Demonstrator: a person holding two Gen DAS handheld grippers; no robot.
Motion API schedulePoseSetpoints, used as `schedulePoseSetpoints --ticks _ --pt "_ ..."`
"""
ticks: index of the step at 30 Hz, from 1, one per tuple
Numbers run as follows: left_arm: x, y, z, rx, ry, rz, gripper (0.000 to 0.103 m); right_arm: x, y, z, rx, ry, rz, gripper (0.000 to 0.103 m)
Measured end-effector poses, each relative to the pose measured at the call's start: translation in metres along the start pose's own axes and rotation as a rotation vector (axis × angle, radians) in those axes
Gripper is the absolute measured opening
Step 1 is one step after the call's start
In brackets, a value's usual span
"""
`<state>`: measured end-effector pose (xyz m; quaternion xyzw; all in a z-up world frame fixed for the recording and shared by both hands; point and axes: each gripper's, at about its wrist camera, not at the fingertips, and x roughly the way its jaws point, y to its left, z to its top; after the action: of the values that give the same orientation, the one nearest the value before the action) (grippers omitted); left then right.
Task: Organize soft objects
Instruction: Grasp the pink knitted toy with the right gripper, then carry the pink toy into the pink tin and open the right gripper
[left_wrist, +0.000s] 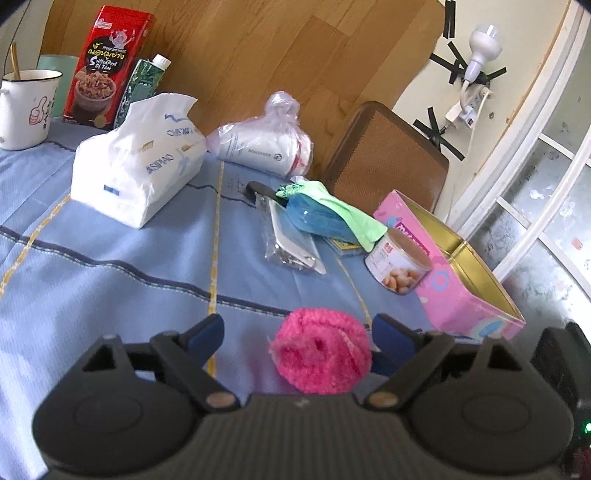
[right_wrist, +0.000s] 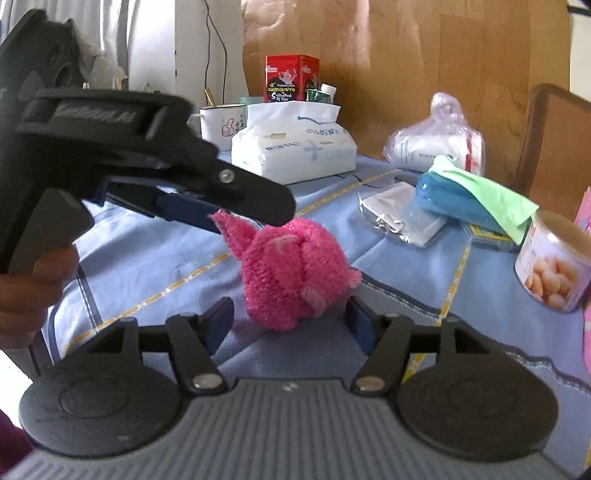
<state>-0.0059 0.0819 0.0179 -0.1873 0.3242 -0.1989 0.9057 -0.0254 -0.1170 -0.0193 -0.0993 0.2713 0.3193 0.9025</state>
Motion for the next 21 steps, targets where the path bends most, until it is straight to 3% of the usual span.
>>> schedulePoseSetpoints --ticks 7,9,10,12,13,16,21 --pt "0.002 -0.014 -0.006 0.043 0.034 -0.029 0.085 -0.001 -0.001 0.000 0.011 -0.003 0.013 0.070" --pt "0.011 -0.016 -0.008 0.042 0.063 -0.013 0.063 -0.001 -0.002 0.000 0.019 -0.007 0.018 0.069" --pt "0.017 -0.016 -0.008 0.034 0.086 -0.009 0.058 -0.001 -0.003 0.000 0.026 -0.010 0.021 0.068" --pt "0.025 -0.017 -0.007 0.011 0.102 -0.012 0.057 -0.001 -0.005 0.000 0.041 -0.020 0.010 0.049" --pt "0.026 -0.022 -0.005 0.019 0.099 -0.015 0.057 -0.002 -0.008 0.000 0.063 -0.030 -0.010 0.049" --pt "0.024 -0.053 0.010 0.125 0.067 -0.031 0.057 -0.020 -0.018 -0.001 0.126 -0.126 -0.047 0.049" --pt "0.049 -0.132 0.039 0.309 0.040 -0.135 0.057 -0.068 -0.048 -0.001 0.173 -0.322 -0.233 0.049"
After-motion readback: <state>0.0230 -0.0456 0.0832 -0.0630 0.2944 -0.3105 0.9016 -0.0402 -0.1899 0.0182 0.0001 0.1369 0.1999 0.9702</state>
